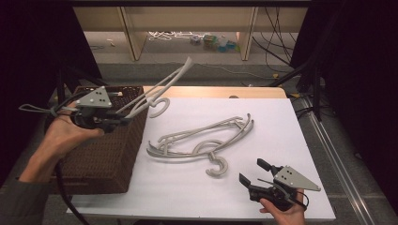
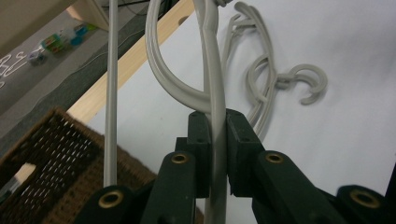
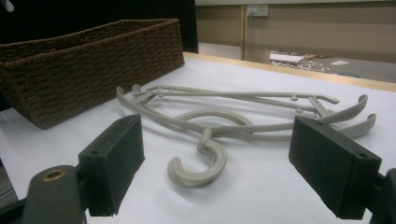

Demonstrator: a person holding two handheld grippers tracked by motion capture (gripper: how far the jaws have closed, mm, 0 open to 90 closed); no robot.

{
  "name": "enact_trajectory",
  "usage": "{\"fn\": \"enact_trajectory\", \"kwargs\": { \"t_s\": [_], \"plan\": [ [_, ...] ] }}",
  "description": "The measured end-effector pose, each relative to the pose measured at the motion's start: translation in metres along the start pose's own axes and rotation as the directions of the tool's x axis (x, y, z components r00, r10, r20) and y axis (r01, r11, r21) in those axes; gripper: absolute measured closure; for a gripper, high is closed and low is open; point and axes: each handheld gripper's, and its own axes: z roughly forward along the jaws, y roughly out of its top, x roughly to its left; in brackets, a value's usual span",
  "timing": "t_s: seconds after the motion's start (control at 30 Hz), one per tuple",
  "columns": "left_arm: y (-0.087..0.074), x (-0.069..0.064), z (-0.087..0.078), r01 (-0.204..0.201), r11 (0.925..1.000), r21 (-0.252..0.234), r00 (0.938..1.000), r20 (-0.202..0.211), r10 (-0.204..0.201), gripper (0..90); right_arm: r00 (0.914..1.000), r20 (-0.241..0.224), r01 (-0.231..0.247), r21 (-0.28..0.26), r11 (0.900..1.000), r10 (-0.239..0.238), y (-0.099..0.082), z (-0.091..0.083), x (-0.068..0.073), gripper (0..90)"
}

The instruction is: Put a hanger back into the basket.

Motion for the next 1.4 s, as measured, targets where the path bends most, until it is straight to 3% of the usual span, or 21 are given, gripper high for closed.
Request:
{"fn": "enact_trajectory", "kwargs": {
  "t_s": [0.13, 0.27, 0.37, 0.43, 0.53, 0.57, 0.6, 0.7, 0.8, 0.9, 0.97, 1.03, 1.17, 1.4],
  "plan": [
    [-0.017, 0.011, -0.009, 0.019, 0.9991, 0.039, 0.9997, -0.016, -0.018, 81.6, 0.9999, 0.012, 0.007, 0.002, 1.0000, -0.007, -0.001, 0.000, 0.000, 18.8],
    [-0.032, 0.020, -0.016, 0.012, 0.9973, 0.072, 0.9976, -0.068, -0.007, 81.5, 1.0000, 0.002, -0.005, 0.000, 1.0000, 0.005, -0.002, 0.003, -0.001, 18.8],
    [-0.044, 0.026, -0.018, 0.030, 0.9983, 0.050, 0.9968, -0.076, -0.026, 81.6, 1.0000, 0.004, -0.006, -0.001, 1.0000, 0.006, -0.002, 0.003, 0.000, 18.8],
    [-0.051, 0.030, -0.020, 0.041, 0.9955, 0.086, 0.9964, -0.078, -0.034, 81.6, 1.0000, 0.009, -0.003, 0.009, 1.0000, 0.003, -0.002, 0.003, -0.001, 18.8],
    [-0.064, 0.033, -0.020, 0.054, 0.9934, 0.101, 0.9956, -0.081, -0.046, 81.6, 1.0000, 0.009, -0.002, 0.026, 0.9997, 0.002, -0.001, 0.002, -0.001, 18.8],
    [-0.069, 0.034, -0.020, 0.064, 0.9926, 0.103, 0.9949, -0.084, -0.055, 81.6, 1.0000, 0.004, -0.008, 0.009, 0.9999, 0.008, -0.002, 0.003, -0.001, 18.8],
    [-0.072, 0.036, -0.020, 0.057, 0.9925, 0.108, 0.9954, -0.083, -0.049, 81.6, 0.9999, 0.015, -0.007, 0.037, 0.9993, 0.006, -0.001, 0.001, -0.001, 18.8],
    [-0.084, 0.038, -0.020, 0.068, 0.9910, 0.115, 0.9943, -0.089, -0.058, 81.6, 0.9998, 0.017, -0.006, 0.023, 0.9997, 0.006, -0.002, 0.002, -0.001, 18.8],
    [-0.092, 0.040, -0.021, 0.054, 0.9893, 0.136, 0.9945, -0.096, -0.041, 81.6, 1.0000, 0.008, -0.002, 0.015, 0.9999, 0.002, -0.003, 0.003, -0.001, 18.8],
    [-0.100, 0.042, -0.023, 0.064, 0.9872, 0.146, 0.9935, -0.103, -0.049, 81.5, 0.9998, 0.021, 0.005, 0.038, 0.9993, -0.006, -0.002, 0.001, -0.002, 18.8],
    [-0.108, 0.045, -0.024, 0.071, 0.9858, 0.152, 0.9931, -0.103, -0.056, 81.6, 1.0000, 0.006, -0.005, 0.006, 1.0000, 0.005, -0.003, 0.005, -0.001, 18.8],
    [-0.115, 0.048, -0.023, 0.081, 0.9835, 0.162, 0.9920, -0.109, -0.064, 81.6, 0.9998, 0.019, 0.002, 0.029, 0.9996, -0.003, -0.002, 0.002, -0.002, 18.8],
    [-0.125, 0.050, -0.024, 0.087, 0.9803, 0.177, 0.9913, -0.113, -0.068, 81.6, 0.9999, 0.013, -0.003, 0.020, 0.9998, 0.003, -0.003, 0.004, -0.001, 18.8],
    [-0.132, 0.053, -0.031, 0.088, 0.9802, 0.178, 0.9904, -0.121, -0.067, 81.6, 0.9999, 0.013, -0.004, 0.017, 0.9998, 0.003, -0.003, 0.005, -0.001, 18.8]
  ]
}}
